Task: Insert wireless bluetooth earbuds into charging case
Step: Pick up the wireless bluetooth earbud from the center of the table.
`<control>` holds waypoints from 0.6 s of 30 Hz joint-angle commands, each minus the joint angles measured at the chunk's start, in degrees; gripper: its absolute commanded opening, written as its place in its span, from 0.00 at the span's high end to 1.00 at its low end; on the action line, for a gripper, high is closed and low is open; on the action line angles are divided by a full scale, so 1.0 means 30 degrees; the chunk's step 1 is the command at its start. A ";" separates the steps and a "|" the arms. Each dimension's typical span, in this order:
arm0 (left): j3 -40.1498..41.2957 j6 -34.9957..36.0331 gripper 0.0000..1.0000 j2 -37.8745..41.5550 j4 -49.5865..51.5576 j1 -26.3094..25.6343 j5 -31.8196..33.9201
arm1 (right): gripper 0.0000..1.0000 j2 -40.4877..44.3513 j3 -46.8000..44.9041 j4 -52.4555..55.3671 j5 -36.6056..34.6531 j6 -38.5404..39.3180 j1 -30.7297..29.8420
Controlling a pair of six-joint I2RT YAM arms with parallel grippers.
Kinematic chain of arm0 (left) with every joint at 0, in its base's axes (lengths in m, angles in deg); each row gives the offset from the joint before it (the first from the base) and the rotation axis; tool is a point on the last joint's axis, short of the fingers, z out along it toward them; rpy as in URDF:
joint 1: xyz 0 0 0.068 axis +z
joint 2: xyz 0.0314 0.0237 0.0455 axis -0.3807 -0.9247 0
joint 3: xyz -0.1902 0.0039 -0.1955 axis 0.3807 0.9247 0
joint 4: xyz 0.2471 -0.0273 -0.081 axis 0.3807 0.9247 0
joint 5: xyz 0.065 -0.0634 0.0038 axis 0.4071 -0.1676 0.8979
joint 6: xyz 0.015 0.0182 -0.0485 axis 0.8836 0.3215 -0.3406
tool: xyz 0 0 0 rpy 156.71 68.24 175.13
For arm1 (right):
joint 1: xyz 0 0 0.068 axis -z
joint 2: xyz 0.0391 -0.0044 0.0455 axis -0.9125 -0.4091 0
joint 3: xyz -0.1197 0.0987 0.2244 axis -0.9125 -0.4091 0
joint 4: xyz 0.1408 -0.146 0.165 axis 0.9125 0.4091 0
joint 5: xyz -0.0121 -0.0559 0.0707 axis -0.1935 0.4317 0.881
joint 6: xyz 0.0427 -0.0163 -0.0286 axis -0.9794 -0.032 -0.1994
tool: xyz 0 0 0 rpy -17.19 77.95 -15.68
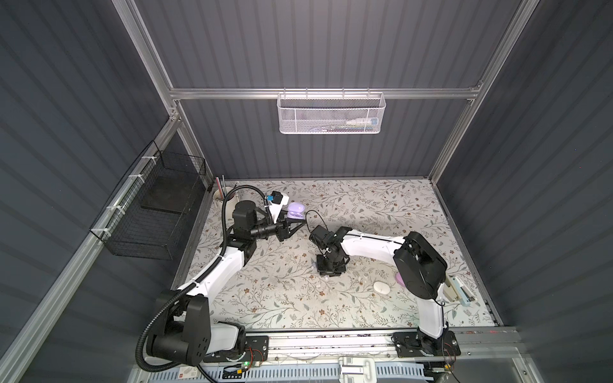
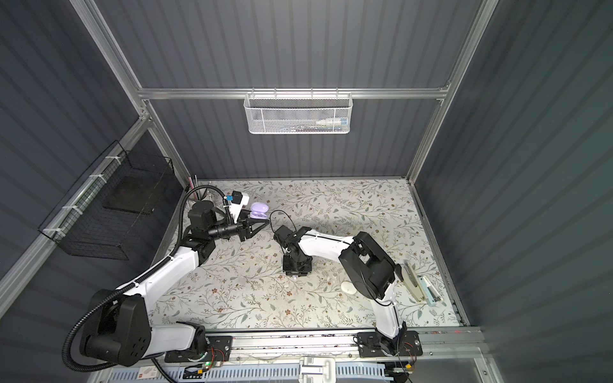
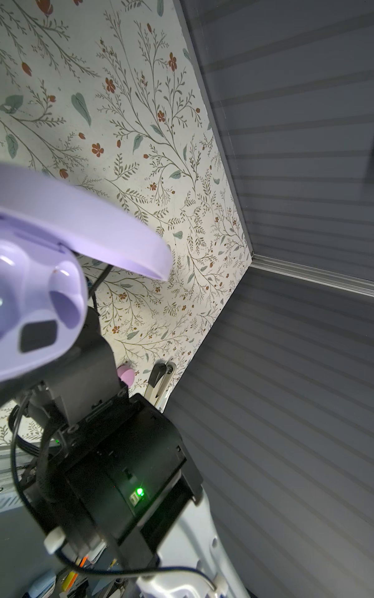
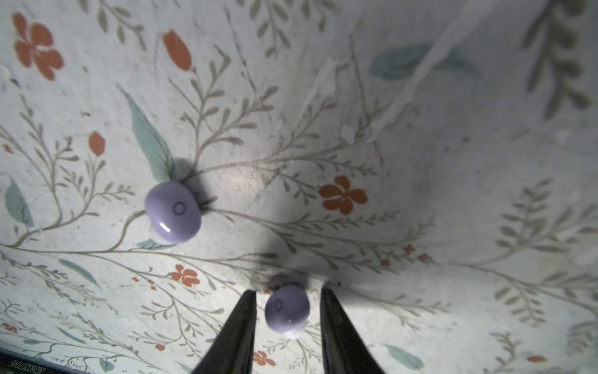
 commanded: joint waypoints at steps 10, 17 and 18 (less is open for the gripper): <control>0.0187 -0.0139 0.86 0.0697 -0.0122 0.0066 -0.0093 | 0.85 -0.0267 -0.0058 0.0508 -0.0593 -0.0264 -0.0140; 0.0002 -0.0098 0.86 0.0611 -0.0086 0.0010 -0.0343 | 0.86 0.3009 -0.2048 -0.0888 -0.0653 -0.0570 0.0670; -0.0061 -0.0076 0.86 0.0581 -0.0060 -0.0020 -0.0412 | 0.86 0.3611 -0.2411 -0.1168 -0.0541 -0.0540 0.0834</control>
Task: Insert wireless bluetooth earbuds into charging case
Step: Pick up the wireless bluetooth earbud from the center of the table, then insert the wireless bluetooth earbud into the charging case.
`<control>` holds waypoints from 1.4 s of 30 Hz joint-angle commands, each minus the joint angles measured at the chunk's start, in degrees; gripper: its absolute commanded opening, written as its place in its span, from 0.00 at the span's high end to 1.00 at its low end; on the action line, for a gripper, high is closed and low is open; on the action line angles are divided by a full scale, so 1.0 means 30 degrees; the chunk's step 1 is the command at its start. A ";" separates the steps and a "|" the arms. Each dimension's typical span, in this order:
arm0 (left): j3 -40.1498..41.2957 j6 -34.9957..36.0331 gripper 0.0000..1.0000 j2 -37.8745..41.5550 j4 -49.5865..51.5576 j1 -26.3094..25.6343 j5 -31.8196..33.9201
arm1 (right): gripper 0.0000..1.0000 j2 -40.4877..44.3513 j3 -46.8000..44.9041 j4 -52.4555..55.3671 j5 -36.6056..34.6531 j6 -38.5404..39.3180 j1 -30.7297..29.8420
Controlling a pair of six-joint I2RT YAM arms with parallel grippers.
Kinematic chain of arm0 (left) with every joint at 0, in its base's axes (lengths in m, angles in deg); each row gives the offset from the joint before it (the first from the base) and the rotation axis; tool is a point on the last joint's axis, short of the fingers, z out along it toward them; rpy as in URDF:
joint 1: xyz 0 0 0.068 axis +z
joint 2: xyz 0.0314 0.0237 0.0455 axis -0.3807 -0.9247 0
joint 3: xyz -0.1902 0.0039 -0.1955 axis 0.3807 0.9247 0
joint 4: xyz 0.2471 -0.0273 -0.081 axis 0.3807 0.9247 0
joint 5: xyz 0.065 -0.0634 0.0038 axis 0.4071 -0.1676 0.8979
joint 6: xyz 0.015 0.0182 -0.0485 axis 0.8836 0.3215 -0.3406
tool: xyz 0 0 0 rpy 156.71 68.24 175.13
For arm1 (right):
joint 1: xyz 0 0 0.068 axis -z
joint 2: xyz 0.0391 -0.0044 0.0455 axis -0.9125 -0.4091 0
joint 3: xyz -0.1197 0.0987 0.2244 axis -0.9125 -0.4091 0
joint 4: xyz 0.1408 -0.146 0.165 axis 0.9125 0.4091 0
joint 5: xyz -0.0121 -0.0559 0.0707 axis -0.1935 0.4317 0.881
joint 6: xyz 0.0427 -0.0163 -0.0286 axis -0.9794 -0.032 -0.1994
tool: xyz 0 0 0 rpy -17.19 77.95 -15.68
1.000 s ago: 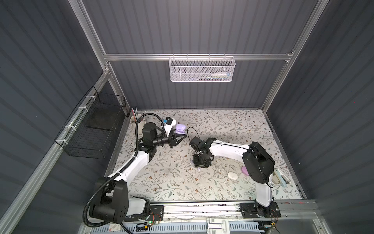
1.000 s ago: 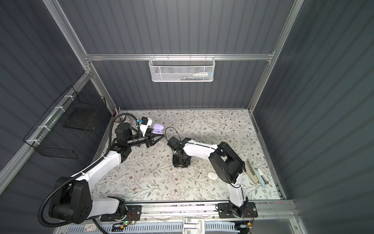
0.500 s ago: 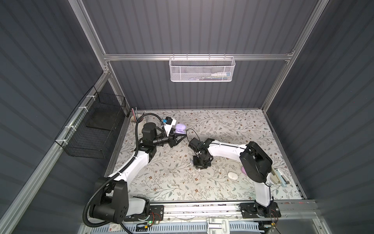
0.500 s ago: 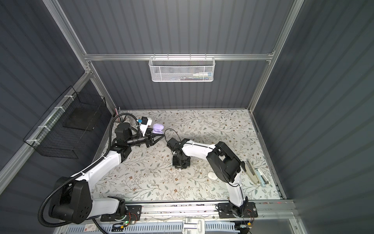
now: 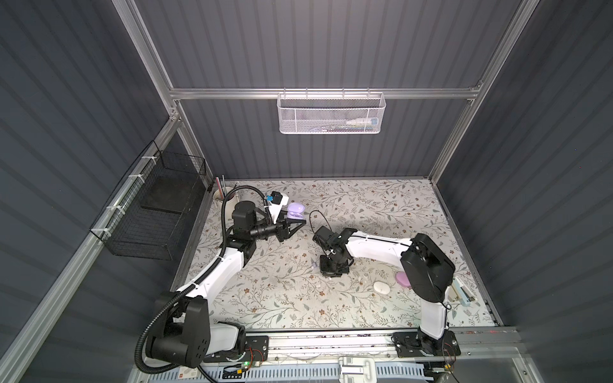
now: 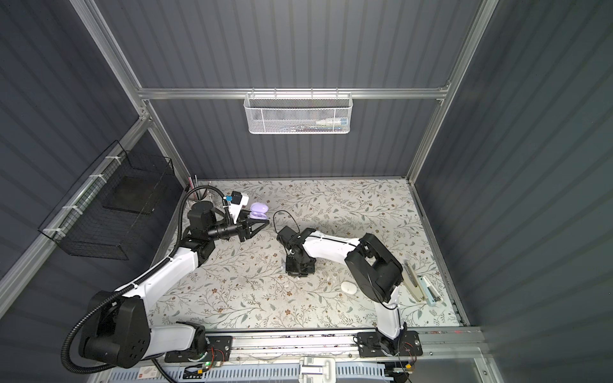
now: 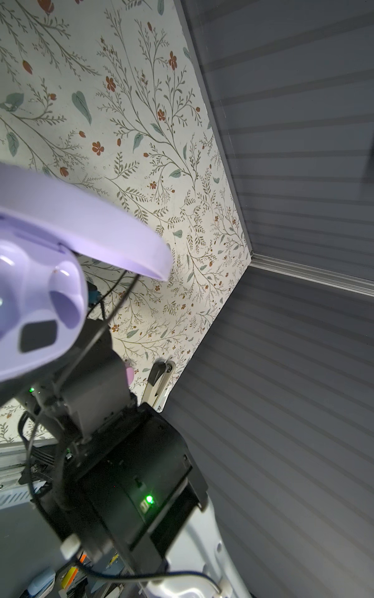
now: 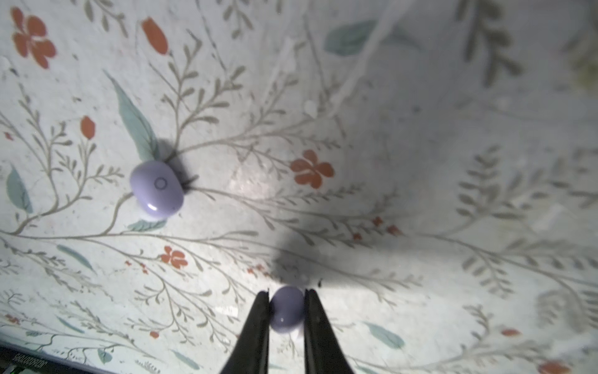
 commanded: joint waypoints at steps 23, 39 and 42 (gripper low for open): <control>-0.3047 -0.3087 0.86 -0.1773 -0.3345 -0.4312 -0.2934 | 0.88 1.2647 0.2409 -0.2101 0.5969 0.5218 0.4433; -0.5131 -0.4448 0.86 -0.3322 -0.6399 -0.7799 -0.2698 | 0.87 1.3613 0.3616 -0.0745 0.8981 0.6306 0.5670; -0.5262 -0.4402 0.86 -0.3242 -0.6454 -0.8125 -0.2623 | 0.87 1.3895 0.3345 -0.0542 0.9209 0.6340 0.6015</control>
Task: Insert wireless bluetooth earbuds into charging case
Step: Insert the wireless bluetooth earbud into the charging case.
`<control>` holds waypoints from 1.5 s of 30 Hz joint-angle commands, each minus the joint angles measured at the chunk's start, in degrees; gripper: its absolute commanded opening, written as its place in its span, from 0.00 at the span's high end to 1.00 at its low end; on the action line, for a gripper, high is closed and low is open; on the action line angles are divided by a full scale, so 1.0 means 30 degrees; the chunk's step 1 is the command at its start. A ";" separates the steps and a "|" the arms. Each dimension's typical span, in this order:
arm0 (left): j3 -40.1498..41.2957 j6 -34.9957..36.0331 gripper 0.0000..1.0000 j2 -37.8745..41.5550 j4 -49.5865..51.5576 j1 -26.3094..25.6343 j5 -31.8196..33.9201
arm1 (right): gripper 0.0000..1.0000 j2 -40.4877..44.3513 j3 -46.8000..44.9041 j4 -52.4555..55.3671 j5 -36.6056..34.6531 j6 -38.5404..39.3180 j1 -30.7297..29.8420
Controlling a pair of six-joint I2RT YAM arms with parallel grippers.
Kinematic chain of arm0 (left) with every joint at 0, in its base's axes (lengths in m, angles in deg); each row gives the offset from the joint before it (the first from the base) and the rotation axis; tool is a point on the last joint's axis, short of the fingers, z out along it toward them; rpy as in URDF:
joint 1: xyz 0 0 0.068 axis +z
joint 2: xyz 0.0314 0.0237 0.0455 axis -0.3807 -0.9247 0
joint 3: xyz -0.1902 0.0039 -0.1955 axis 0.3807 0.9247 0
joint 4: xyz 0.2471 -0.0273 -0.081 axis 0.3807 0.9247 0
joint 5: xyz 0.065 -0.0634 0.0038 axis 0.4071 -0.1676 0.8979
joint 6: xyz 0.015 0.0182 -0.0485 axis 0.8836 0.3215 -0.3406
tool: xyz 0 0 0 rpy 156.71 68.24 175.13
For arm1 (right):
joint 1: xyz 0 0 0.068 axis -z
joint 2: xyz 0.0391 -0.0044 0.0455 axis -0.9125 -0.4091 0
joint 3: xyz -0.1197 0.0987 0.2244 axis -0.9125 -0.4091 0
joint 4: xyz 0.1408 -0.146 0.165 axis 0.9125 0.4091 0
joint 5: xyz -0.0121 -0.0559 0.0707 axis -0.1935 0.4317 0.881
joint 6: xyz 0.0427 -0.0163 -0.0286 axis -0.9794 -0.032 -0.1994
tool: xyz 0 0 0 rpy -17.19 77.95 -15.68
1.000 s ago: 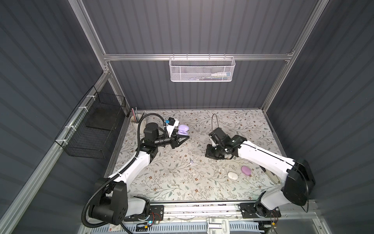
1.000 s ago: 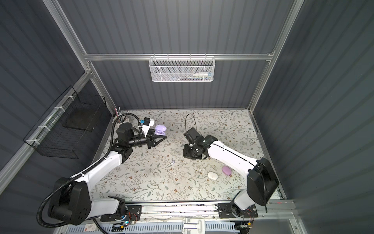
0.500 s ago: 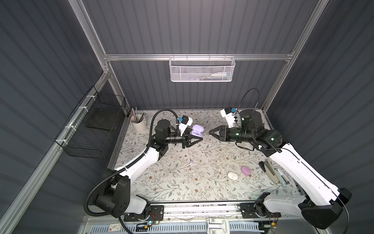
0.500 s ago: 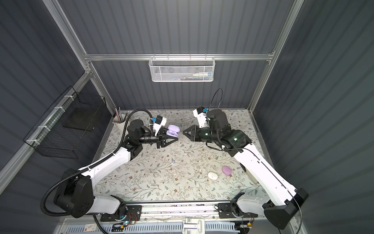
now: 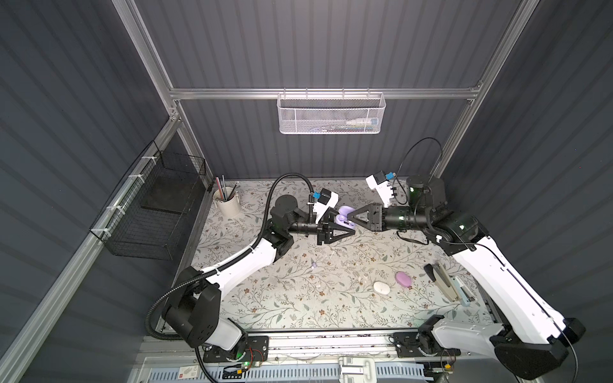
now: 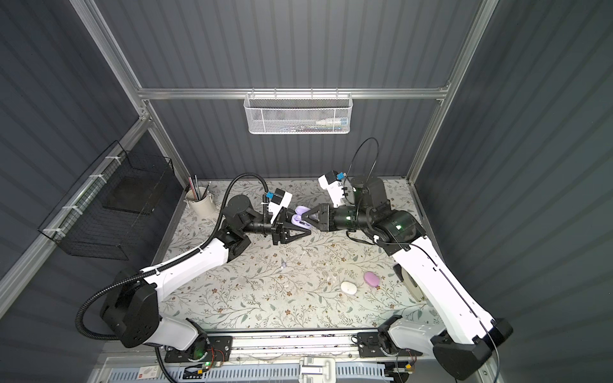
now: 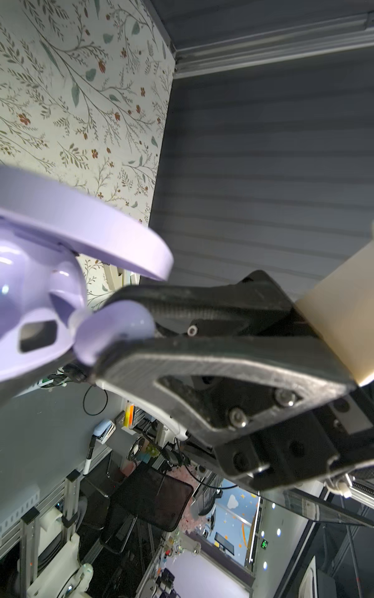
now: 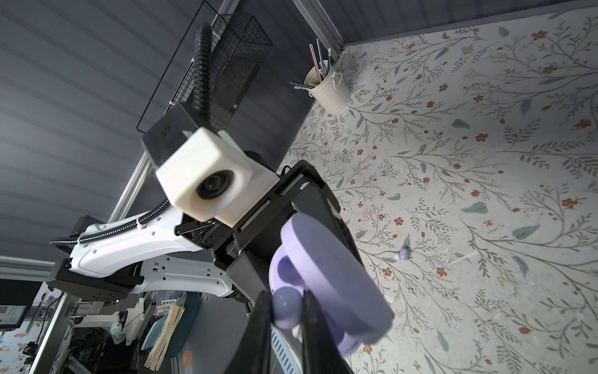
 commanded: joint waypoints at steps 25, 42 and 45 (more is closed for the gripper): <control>-0.0642 0.0478 0.86 0.0783 -0.0006 -0.0503 -0.0108 | 0.86 0.0338 -0.0645 0.0379 0.1071 0.0563 0.0574; -0.0683 0.1059 0.87 0.1030 0.0727 -0.0481 -0.0204 | 0.87 0.0180 -0.0916 -0.0069 0.1285 0.0244 0.0929; -0.0719 0.1094 0.87 0.1017 0.0770 -0.0503 -0.0188 | 0.87 0.0247 -0.1189 -0.0300 0.1552 0.0040 0.0914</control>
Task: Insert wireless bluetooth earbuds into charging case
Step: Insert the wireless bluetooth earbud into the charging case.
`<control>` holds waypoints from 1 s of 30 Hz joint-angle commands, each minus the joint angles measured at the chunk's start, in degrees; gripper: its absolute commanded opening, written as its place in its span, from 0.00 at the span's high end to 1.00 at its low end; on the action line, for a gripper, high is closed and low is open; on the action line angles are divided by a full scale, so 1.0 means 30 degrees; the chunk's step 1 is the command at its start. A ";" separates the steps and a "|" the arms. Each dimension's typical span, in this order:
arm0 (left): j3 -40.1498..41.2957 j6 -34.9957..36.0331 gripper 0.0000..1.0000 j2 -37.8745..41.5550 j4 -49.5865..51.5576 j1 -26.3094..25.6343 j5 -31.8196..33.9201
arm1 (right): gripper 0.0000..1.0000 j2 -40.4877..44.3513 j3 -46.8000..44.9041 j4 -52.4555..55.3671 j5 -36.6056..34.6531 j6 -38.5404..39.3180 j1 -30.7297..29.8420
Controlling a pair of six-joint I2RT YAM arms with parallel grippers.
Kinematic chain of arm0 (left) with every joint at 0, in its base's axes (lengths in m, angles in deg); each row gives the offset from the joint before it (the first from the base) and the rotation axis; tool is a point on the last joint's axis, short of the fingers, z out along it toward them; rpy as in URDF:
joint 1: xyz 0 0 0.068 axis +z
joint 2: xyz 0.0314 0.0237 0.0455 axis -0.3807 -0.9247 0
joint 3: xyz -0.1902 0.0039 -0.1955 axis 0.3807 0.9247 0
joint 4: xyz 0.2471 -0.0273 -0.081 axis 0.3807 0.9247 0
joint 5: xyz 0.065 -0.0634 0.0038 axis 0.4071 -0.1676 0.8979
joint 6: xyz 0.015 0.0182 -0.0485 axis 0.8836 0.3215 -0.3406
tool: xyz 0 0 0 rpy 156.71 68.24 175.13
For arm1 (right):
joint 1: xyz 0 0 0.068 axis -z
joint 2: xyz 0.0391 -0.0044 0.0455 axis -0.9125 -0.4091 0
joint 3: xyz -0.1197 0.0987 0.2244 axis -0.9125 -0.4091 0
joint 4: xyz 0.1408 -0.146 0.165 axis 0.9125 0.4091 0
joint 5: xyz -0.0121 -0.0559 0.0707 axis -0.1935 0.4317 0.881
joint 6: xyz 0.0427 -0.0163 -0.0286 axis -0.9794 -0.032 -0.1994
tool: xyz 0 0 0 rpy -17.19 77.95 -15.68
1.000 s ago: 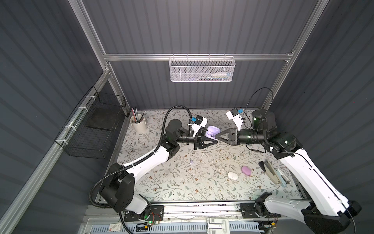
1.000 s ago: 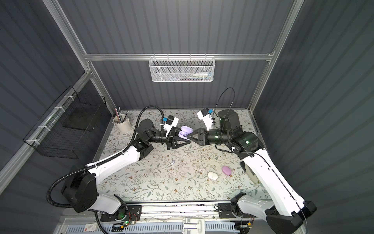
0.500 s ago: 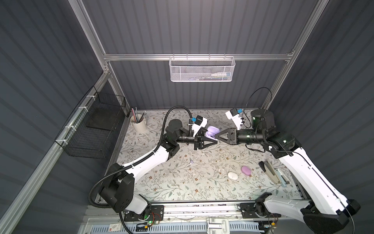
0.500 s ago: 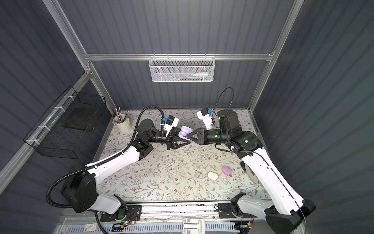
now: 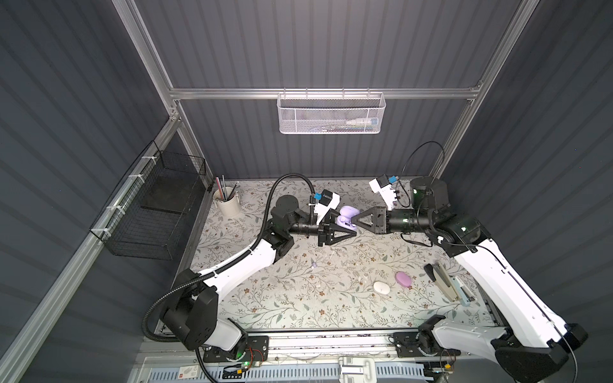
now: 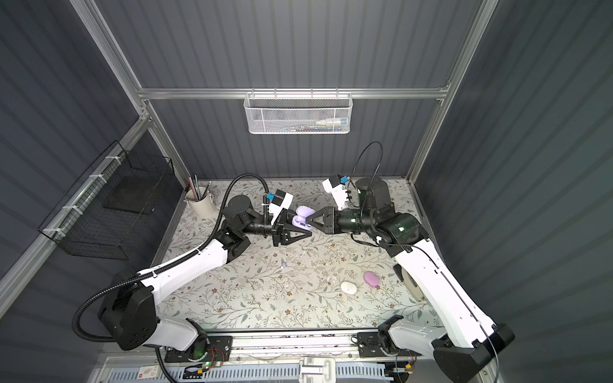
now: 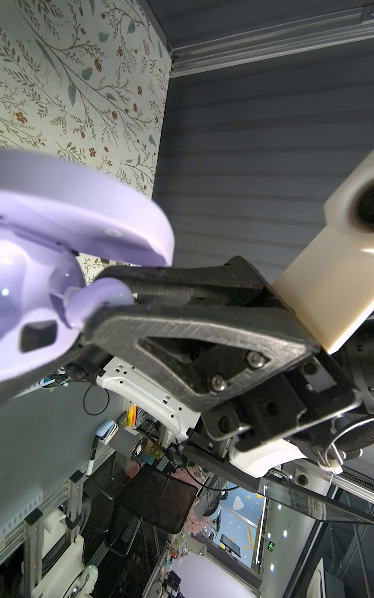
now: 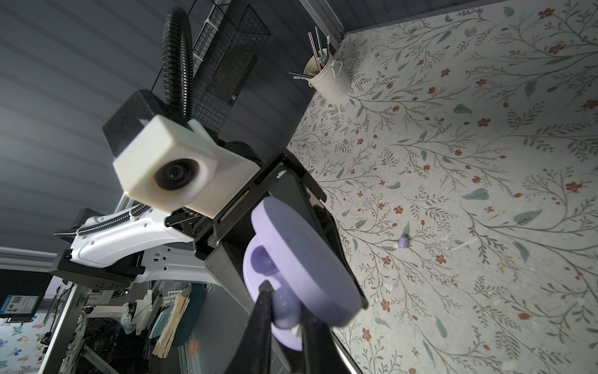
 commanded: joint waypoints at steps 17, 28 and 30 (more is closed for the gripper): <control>-0.0616 0.0794 0.88 0.0817 0.0134 -0.0132 -0.0161 | 0.68 -0.0191 -0.0411 0.0657 0.0443 -0.0093 0.0060; -0.0424 0.0684 0.88 0.0719 0.0029 -0.0132 -0.0172 | 0.48 -0.1080 0.1345 0.1481 -0.0061 -0.0099 -0.0011; -0.0381 0.0613 0.88 0.0690 -0.0085 -0.0161 -0.0127 | 0.46 -0.1248 0.1690 0.1658 -0.0217 -0.0056 -0.0108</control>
